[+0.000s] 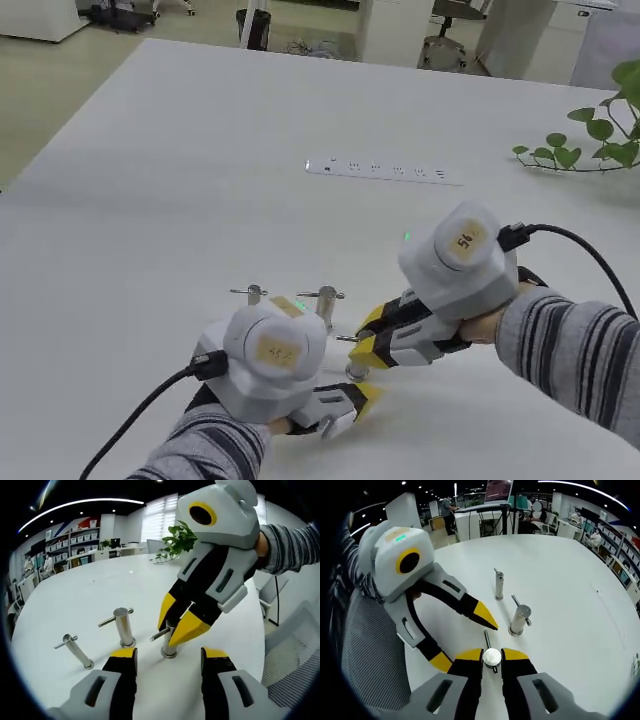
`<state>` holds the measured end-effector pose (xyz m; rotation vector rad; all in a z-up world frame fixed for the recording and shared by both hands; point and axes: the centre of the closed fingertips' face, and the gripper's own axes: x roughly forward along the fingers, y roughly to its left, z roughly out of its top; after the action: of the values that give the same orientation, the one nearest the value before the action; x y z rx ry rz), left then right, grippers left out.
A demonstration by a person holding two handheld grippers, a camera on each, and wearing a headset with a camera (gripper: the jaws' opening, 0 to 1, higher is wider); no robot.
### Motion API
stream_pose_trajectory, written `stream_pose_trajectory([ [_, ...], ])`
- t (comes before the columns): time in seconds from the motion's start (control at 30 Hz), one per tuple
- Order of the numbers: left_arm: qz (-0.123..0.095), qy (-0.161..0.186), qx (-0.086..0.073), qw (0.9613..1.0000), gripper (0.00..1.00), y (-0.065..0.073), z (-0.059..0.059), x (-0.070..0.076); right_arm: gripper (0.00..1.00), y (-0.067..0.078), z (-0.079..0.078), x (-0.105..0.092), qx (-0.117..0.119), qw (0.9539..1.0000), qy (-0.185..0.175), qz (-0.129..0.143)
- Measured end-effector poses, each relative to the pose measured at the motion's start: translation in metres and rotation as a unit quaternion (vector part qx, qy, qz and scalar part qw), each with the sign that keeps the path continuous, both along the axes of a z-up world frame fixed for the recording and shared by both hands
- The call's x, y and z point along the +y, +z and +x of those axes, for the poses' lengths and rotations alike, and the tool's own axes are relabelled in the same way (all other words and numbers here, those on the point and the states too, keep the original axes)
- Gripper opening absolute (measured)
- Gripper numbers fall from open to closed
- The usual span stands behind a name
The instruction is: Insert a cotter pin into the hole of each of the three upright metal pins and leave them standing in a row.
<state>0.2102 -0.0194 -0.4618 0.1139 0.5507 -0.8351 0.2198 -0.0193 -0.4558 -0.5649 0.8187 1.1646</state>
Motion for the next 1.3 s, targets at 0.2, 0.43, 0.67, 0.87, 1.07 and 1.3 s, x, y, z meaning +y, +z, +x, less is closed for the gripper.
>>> stream_pose_trajectory([
  [0.2,0.019,0.002,0.002,0.9998,0.51,0.003,-0.007,0.013,0.08,0.001,0.000,-0.002,0.002,0.9998,0.017,-0.008],
  [0.43,0.010,0.022,-0.007,0.9997,0.54,0.016,-0.007,0.030,0.08,0.004,0.010,-0.012,-0.005,0.9991,0.036,-0.024],
  [0.67,0.000,0.047,-0.015,0.9988,0.58,0.029,-0.005,0.049,0.08,0.010,0.026,-0.023,-0.010,0.9987,0.038,-0.033],
  [0.87,0.002,0.057,-0.036,0.9978,0.61,0.041,-0.007,0.064,0.08,0.012,0.038,-0.030,-0.012,0.9987,0.031,-0.039],
  [1.07,0.004,0.069,-0.050,0.9964,0.66,0.048,-0.004,0.078,0.08,0.010,0.042,-0.034,-0.005,0.9983,0.034,-0.046],
  [1.3,0.010,0.085,-0.059,0.9946,0.68,0.050,0.004,0.096,0.08,0.007,0.045,-0.037,-0.003,0.9978,0.040,-0.053],
])
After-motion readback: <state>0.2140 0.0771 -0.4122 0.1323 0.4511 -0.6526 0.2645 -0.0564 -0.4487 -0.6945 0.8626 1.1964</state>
